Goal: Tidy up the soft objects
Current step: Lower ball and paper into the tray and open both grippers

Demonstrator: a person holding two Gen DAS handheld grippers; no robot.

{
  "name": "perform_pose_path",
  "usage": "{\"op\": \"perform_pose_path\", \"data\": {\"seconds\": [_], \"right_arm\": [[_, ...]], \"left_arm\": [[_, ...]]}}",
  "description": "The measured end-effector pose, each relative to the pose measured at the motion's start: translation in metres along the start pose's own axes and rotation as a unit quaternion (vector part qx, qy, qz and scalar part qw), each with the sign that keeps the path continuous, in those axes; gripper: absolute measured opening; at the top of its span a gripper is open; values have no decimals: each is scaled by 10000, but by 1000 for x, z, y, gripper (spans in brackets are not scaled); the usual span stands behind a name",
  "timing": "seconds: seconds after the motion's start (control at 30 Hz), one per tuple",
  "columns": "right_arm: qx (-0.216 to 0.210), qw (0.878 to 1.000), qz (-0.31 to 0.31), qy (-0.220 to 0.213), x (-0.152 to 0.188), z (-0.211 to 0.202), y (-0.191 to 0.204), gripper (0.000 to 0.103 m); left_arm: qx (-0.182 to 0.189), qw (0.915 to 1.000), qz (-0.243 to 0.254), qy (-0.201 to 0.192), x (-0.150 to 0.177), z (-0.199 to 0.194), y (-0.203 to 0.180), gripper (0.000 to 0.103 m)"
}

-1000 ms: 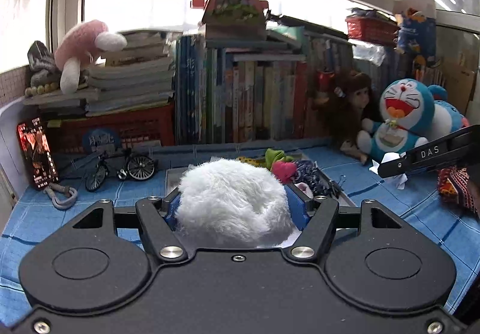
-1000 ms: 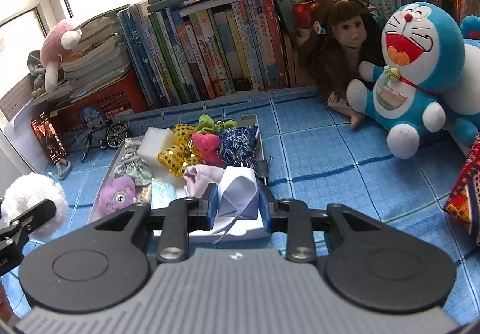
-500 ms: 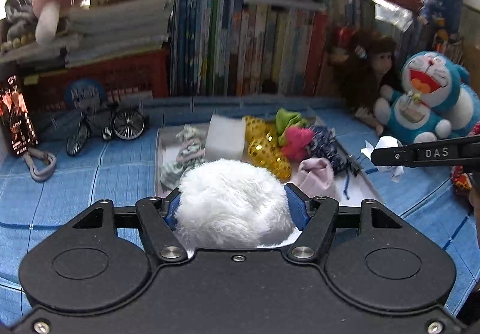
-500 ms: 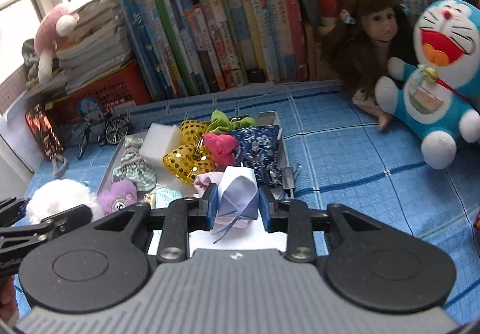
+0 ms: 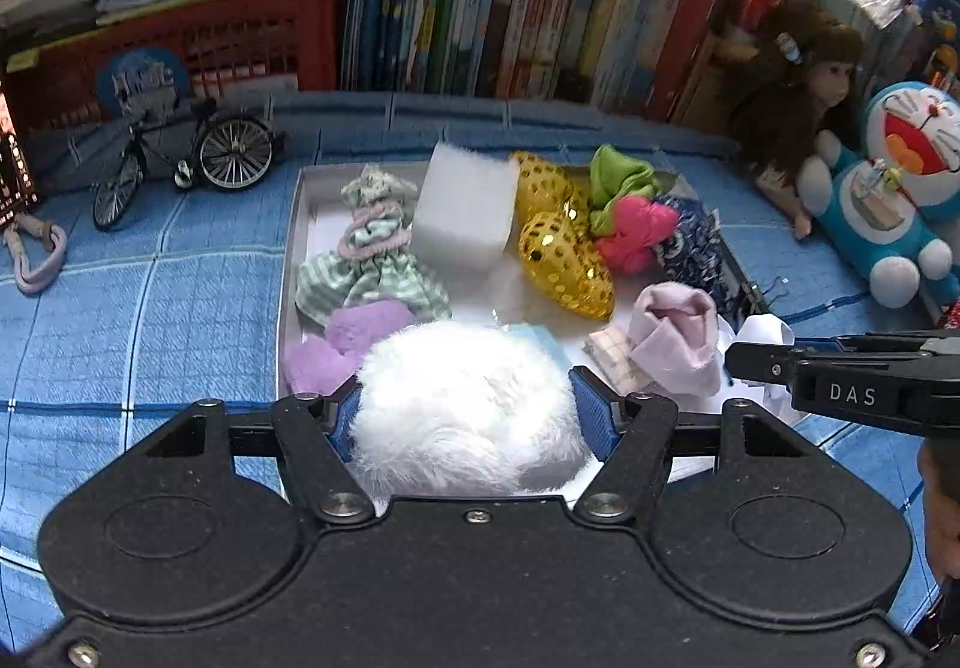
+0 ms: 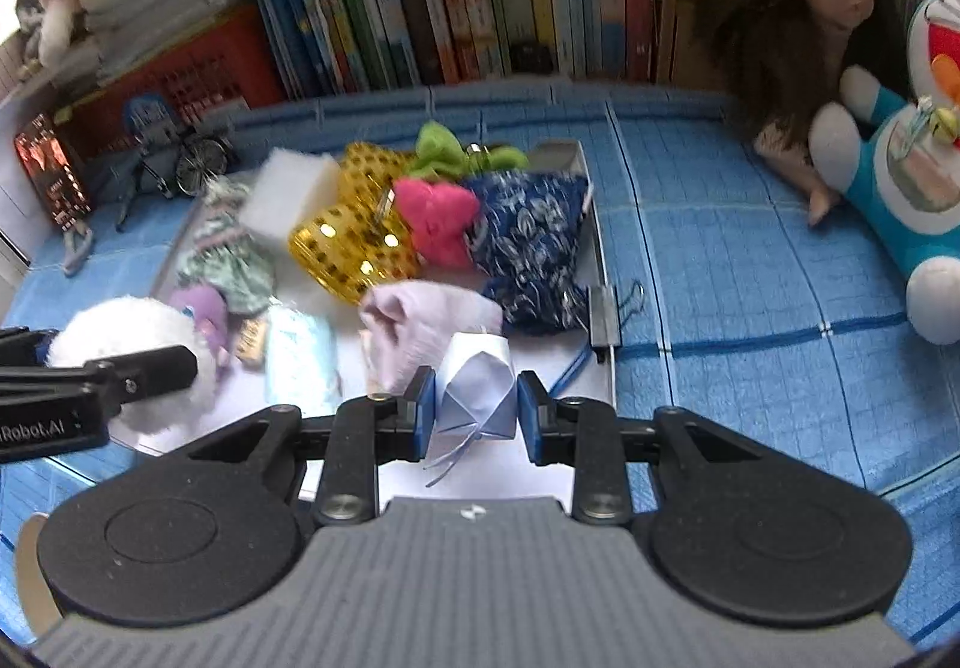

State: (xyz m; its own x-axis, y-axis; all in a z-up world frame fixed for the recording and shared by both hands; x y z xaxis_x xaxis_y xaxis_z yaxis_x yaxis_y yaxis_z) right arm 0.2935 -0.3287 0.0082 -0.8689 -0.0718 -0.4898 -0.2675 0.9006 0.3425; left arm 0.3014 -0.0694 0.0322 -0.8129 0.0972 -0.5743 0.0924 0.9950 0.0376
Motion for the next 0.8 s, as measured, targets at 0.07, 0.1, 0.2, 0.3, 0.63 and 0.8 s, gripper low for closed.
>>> {"op": "perform_pose_path", "data": {"seconds": [0.07,0.1,0.2,0.3,0.63,0.8], "right_arm": [[-33,10000,56,55,2,5,-3,37],[-64,9999,82,90,3,7,-5,37],[-104,9998,59,175,4,13,-6,37],[-142,9997,18,211,4,17,-4,37],[-192,9996,56,184,2,22,-7,38],[-147,9998,71,117,2,20,-9,55]], "left_arm": [[8,9999,-14,115,0,6,-2,65],[16,9999,-17,163,1,8,-2,65],[-26,9996,-3,292,1,17,-5,66],[-81,9993,-23,366,0,26,-5,66],[-198,9994,48,265,-9,37,-9,67],[-102,9997,77,229,-7,34,-13,78]]}}
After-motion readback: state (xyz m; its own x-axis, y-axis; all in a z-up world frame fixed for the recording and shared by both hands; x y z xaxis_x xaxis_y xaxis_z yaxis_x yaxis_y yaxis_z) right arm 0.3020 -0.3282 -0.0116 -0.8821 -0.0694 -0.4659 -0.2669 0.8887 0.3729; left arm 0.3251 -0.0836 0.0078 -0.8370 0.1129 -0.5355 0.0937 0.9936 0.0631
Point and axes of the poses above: each gripper's, at about its wrist camera, not at the fingertips, and z roughly the way its jaws point, y to its left, x to its underside, the point moved 7 cm from there along z, roughly the way its jaws point, and after that the axes turned 13 degrees about -x, right-handed, at the moved point
